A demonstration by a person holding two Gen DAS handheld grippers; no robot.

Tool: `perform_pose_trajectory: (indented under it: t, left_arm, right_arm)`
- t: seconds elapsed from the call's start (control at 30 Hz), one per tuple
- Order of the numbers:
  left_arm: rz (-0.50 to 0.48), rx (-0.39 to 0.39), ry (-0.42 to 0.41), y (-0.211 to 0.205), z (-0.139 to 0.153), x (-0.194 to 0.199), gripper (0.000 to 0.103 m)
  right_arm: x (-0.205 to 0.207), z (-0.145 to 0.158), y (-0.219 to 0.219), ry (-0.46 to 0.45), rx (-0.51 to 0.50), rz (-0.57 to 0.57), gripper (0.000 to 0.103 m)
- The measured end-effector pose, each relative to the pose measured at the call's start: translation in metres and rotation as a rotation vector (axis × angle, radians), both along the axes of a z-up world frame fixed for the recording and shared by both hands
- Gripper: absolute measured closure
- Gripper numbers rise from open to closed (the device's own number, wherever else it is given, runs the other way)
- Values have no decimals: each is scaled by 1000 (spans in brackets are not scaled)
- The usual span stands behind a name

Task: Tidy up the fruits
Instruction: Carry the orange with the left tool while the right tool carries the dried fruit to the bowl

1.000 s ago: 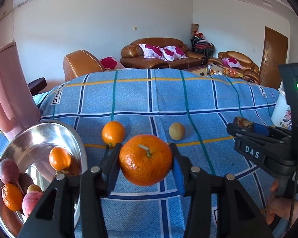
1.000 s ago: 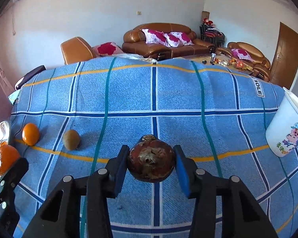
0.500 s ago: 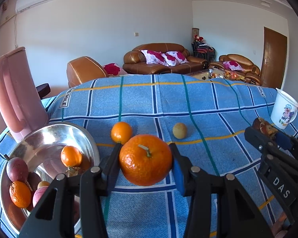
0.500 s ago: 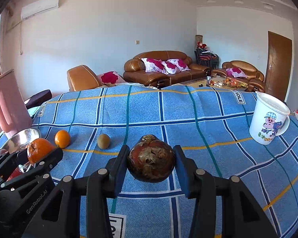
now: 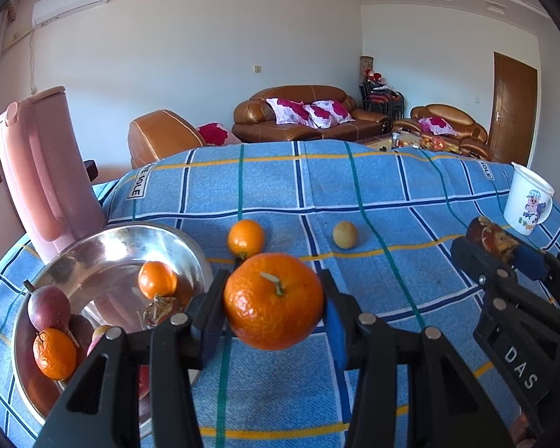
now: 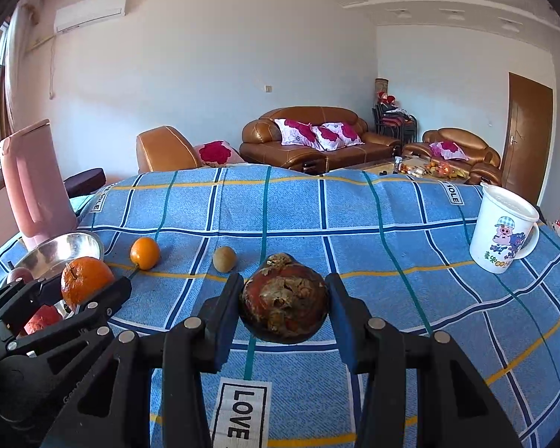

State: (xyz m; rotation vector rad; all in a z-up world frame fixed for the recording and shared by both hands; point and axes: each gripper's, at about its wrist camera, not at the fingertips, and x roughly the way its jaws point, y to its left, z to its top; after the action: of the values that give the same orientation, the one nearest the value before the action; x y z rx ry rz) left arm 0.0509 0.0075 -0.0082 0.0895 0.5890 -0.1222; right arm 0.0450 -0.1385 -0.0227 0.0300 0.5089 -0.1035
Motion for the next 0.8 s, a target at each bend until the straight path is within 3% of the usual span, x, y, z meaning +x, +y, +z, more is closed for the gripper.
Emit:
perform_pose_trajectory:
  t: [0.37, 0.8]
  left_arm:
    - [23, 19, -37, 27, 4, -10, 55]
    - [117, -20, -58, 93, 11, 1, 55]
  right_arm:
    - [-7, 3, 30, -16, 6, 40, 56]
    - [6, 8, 91, -37, 2, 128, 56]
